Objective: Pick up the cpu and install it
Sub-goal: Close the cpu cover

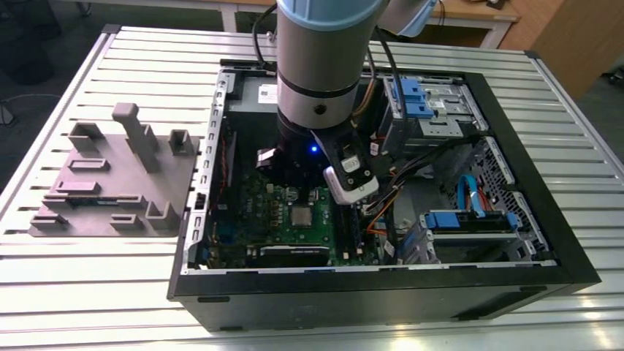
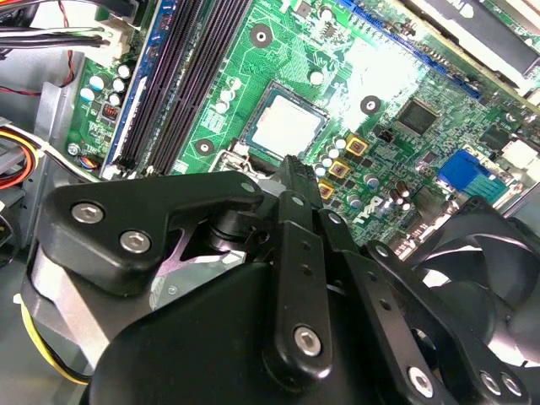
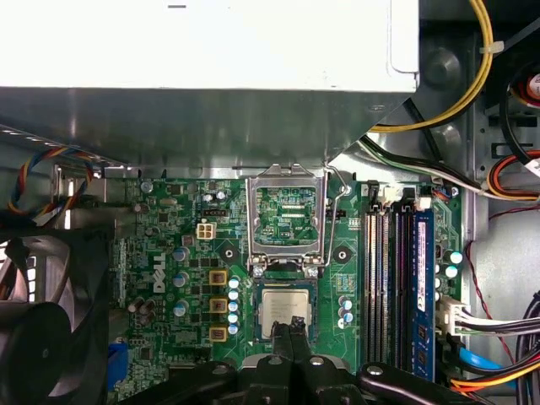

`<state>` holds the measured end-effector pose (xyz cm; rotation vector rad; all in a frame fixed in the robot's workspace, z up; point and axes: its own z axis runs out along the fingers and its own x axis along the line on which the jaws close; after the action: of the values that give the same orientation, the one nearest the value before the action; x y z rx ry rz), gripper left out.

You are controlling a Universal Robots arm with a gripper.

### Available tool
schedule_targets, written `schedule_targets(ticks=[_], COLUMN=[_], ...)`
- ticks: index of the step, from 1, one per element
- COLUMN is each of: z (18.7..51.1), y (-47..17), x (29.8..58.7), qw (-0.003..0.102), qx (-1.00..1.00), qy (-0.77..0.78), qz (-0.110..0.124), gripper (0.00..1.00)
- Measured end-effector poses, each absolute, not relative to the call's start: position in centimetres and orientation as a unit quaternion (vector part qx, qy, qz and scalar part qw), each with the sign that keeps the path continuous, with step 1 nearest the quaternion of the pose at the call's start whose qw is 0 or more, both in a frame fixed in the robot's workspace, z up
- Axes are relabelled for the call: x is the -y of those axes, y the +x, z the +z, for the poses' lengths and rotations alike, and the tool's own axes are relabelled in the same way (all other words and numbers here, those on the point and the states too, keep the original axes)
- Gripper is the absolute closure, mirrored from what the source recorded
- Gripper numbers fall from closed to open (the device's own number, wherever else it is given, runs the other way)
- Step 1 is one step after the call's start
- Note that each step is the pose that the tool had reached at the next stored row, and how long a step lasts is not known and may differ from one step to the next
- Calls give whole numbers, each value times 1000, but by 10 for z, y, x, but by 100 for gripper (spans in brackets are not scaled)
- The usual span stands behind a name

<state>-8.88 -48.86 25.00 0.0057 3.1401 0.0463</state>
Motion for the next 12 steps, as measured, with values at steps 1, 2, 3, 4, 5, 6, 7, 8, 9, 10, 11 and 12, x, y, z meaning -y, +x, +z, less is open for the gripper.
schedule_targets(ticks=[1,2,3,4,5,6,7,8,9,10,11,12], z=[250,250,250,250,249,249,249,248,248,248,247,247], y=[-89,-89,-87,-84,-82,-78,-74,-71,-69,-68,-68,-68], x=[489,489,489,489,489,489,489,489,489,489,489,489], qw=[1,1,0,0,1,0,0,0,0,0,0,0], qx=[-1000,-1000,-1000,-1000,-1000,-1000,-1000,-1000,-1000,-1000,-1000,-1000], qy=[2,2,2,2,2,2,2,1,-1,-6,-15,-24], qz=[15,15,15,15,15,15,15,15,15,15,15,15], gripper=[90,90,90,90,90,90,90,90,90,90,90,90])
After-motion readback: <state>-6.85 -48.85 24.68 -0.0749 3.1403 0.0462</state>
